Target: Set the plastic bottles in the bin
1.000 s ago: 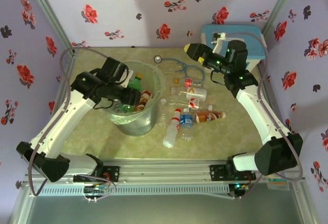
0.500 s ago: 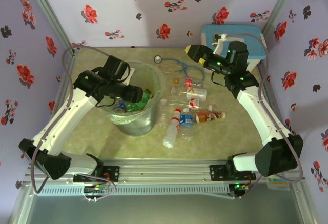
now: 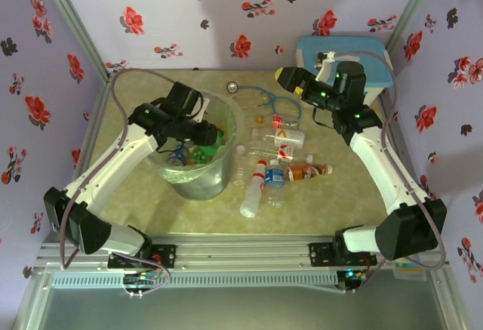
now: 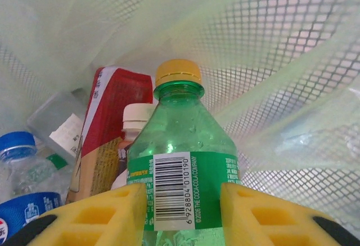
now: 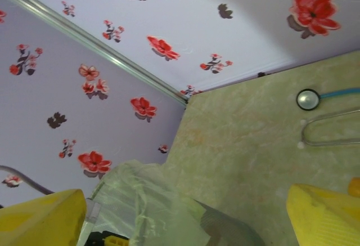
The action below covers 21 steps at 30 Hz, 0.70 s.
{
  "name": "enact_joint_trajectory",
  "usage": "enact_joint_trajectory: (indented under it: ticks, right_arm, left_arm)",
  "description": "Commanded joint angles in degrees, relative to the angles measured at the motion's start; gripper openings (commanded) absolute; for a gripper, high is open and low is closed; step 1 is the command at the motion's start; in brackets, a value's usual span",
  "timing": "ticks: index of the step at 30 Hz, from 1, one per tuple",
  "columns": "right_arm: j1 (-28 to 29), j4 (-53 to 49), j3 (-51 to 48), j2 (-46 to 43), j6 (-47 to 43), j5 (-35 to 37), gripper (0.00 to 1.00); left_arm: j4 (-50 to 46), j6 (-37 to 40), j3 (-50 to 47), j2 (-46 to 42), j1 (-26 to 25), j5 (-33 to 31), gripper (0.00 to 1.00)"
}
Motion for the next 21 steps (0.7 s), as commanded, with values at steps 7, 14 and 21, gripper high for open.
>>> enact_joint_trajectory:
  ticks: [7,14,21]
  right_arm:
    - [-5.1,-12.7,-1.5,-5.8,-2.1,9.5,0.92]
    - [-6.6,-34.6,-2.8,-11.1,-6.2,23.2,0.92]
    - [-9.7,-40.9,-13.0,-17.5,7.3,27.2,0.88]
  left_arm:
    - [3.3,-1.4,-3.9,0.9,0.4,0.2,0.37]
    - [2.4,-1.0,-0.3,-1.8,0.5,-0.7,0.48]
    - [-1.5,0.8,3.4,-3.5,0.6,-3.7,0.59]
